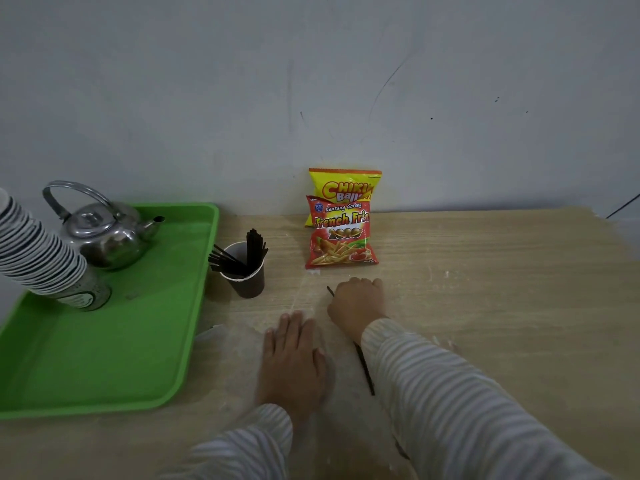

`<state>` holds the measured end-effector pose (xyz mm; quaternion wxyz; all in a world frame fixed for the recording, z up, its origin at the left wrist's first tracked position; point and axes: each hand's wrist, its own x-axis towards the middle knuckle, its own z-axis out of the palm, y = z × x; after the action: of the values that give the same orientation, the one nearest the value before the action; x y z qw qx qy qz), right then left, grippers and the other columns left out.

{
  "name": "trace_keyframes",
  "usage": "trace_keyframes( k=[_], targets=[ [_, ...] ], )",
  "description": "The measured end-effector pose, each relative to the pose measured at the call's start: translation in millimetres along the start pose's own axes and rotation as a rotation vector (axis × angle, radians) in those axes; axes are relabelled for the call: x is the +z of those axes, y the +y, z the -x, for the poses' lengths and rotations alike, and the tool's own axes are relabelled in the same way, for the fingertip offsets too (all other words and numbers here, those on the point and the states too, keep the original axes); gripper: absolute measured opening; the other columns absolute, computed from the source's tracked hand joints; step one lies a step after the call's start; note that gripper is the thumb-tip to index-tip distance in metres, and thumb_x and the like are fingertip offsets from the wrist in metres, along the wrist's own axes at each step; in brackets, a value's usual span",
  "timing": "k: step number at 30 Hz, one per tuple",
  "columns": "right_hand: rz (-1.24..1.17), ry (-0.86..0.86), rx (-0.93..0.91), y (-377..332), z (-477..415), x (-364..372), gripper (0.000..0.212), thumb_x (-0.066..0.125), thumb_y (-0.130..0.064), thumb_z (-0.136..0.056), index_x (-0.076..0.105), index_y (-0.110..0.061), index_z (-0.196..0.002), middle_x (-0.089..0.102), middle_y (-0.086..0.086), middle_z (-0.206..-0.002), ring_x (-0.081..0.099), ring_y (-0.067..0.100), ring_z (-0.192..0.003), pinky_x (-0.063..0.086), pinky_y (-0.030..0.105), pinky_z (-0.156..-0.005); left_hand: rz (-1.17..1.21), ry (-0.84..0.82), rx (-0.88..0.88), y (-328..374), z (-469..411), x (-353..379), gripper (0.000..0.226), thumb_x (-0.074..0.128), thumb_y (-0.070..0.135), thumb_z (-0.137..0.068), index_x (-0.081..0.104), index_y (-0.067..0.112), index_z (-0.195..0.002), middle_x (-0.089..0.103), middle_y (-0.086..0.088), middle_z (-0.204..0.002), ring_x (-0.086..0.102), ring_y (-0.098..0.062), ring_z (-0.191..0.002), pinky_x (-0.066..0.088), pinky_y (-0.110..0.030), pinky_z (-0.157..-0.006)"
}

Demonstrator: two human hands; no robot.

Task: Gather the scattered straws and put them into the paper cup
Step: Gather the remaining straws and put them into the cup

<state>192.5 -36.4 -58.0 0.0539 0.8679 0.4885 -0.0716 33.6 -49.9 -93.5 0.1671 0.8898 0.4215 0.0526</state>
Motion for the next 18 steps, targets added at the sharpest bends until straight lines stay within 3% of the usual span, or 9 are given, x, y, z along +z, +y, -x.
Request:
trace_keyframes(
  k=[3,7,10,12,15,18],
  targets=[
    [-0.091,0.078,-0.023,6.8,1.3,-1.5,0.034,0.042,-0.035,-0.082,0.062,-0.010,-0.092,0.063,0.009,-0.095,0.057,0.026,-0.085,0.035,0.042,-0.084,-0.011,-0.002,0.013,-0.7,0.2,-0.3,0.058,0.022,0.038,-0.089,0.031,0.017,-0.142,0.026,-0.007,-0.155,0.015,-0.025,-0.145,0.007,-0.045,-0.117],
    [-0.609,0.292,0.055,18.6,4.0,-23.8,0.022,0.051,-0.034,-0.077,0.052,-0.018,-0.062,0.055,-0.002,-0.069,0.052,0.017,-0.065,0.036,0.037,-0.081,-0.010,-0.021,0.013,-2.1,0.1,-0.1,0.058,0.016,0.040,-0.091,0.018,0.020,-0.145,0.014,-0.004,-0.159,0.002,-0.021,-0.147,-0.003,-0.041,-0.117],
    [-0.861,0.246,0.182,33.8,10.3,-34.5,0.028,0.055,-0.033,-0.073,0.044,-0.021,-0.050,0.046,-0.006,-0.054,0.046,0.014,-0.053,0.042,0.037,-0.074,-0.006,-0.032,0.010,-1.1,0.6,-2.4,0.058,0.016,0.040,-0.091,0.016,0.020,-0.146,0.011,-0.004,-0.159,0.000,-0.021,-0.147,-0.003,-0.041,-0.117],
    [-0.793,0.063,0.248,41.9,19.9,-32.3,0.027,0.054,-0.035,-0.072,0.045,-0.021,-0.051,0.047,-0.005,-0.053,0.048,0.015,-0.053,0.045,0.037,-0.068,-0.006,-0.034,0.005,-0.4,1.0,-3.3,0.058,0.017,0.040,-0.091,0.015,0.021,-0.146,0.011,-0.004,-0.159,0.000,-0.021,-0.146,-0.003,-0.041,-0.118],
    [-0.545,-0.182,0.300,42.9,39.0,-16.0,0.024,0.052,-0.040,-0.072,0.052,-0.018,-0.064,0.055,-0.003,-0.066,0.056,0.020,-0.070,0.048,0.037,-0.080,-0.002,-0.033,0.004,0.8,0.8,-4.0,0.056,0.019,0.039,-0.092,0.016,0.021,-0.145,0.012,-0.004,-0.159,0.001,-0.021,-0.147,-0.002,-0.042,-0.118],
    [-0.447,-0.186,0.289,37.2,54.8,-4.0,0.025,0.051,-0.040,-0.076,0.050,-0.018,-0.065,0.054,-0.003,-0.068,0.054,0.021,-0.071,0.046,0.038,-0.083,0.013,-0.028,0.006,0.9,1.1,-4.2,0.056,0.020,0.039,-0.092,0.017,0.020,-0.145,0.013,-0.005,-0.159,0.001,-0.022,-0.147,-0.002,-0.042,-0.117]
  ],
)
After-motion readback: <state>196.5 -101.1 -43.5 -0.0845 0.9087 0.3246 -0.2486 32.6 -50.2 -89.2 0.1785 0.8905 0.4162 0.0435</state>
